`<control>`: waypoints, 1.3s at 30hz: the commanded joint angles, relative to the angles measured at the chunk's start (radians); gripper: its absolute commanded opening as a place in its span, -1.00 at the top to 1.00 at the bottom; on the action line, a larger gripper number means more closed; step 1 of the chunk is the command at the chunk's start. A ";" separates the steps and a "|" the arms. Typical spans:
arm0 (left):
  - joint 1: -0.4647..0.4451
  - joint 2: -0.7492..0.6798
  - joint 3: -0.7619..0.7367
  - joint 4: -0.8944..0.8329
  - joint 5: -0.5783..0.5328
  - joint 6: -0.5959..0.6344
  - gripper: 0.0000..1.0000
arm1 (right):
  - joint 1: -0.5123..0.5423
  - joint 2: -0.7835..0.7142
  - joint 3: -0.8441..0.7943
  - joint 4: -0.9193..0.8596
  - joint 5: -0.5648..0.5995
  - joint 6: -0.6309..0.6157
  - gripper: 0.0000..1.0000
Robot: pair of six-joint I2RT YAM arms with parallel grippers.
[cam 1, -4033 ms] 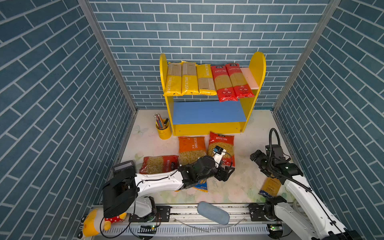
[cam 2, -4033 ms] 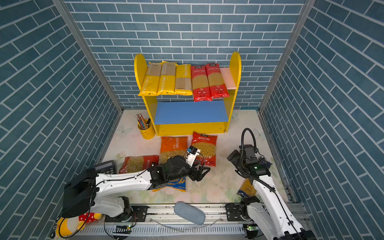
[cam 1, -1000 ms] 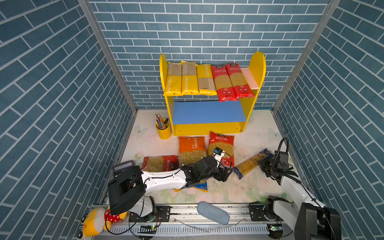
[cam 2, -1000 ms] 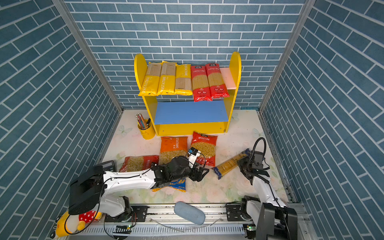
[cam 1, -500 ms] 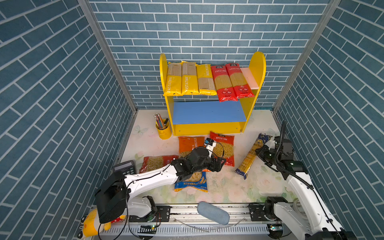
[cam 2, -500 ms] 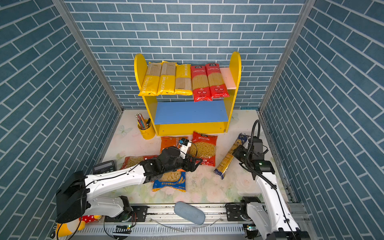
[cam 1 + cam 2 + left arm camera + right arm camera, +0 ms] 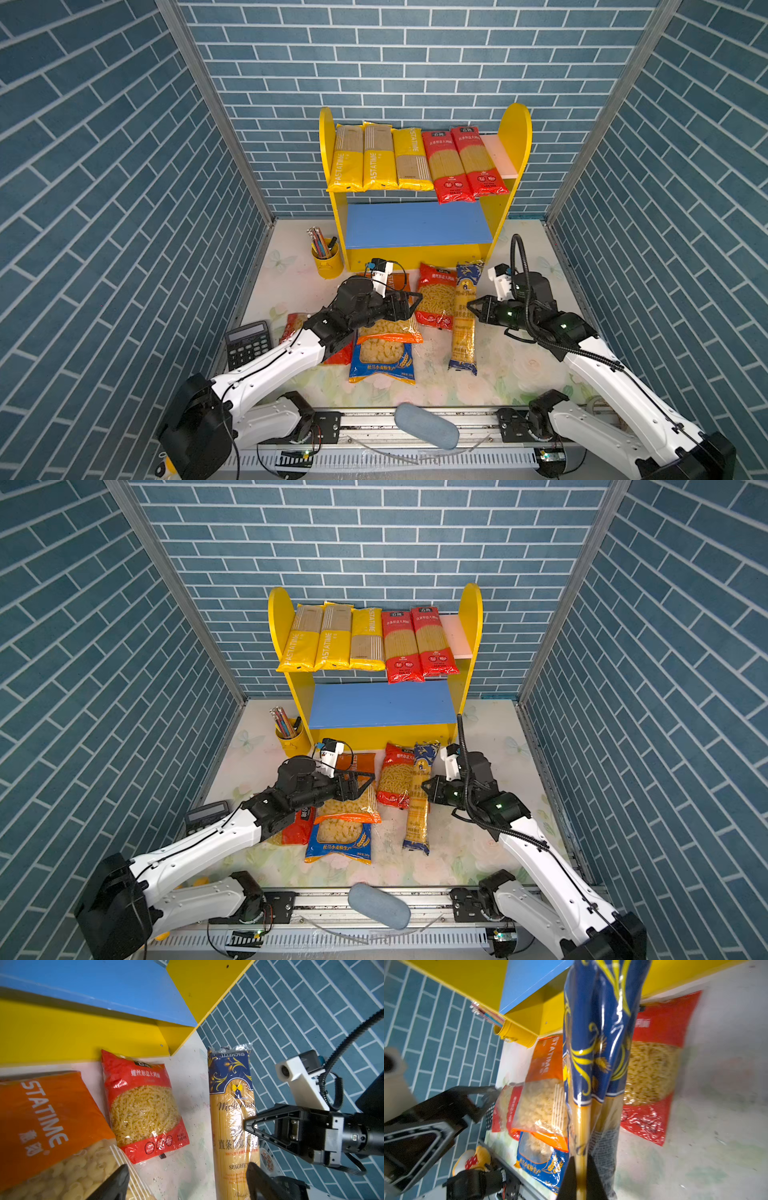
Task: Place and organize the pasta boxes and bags onto the shelf
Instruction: 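Carry the pack upright toward the pile in front of the shelf with the right gripper, then hold the pack upright with the right gripper while the left gripper grasps it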
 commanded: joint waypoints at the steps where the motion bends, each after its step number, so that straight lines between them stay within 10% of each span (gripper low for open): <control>1: 0.005 -0.007 -0.036 0.136 0.132 -0.049 -0.84 | 0.042 -0.010 0.011 0.237 -0.112 -0.040 1.00; 17: 0.030 0.167 -0.065 0.572 0.290 -0.284 -0.73 | 0.132 0.044 0.005 0.659 -0.334 0.163 1.00; 35: 0.021 0.211 -0.044 0.696 0.330 -0.341 0.34 | 0.145 0.141 -0.136 0.904 -0.224 0.330 1.00; 39: 0.037 0.224 -0.048 0.713 0.321 -0.356 0.60 | 0.164 0.158 -0.171 0.947 -0.186 0.346 0.69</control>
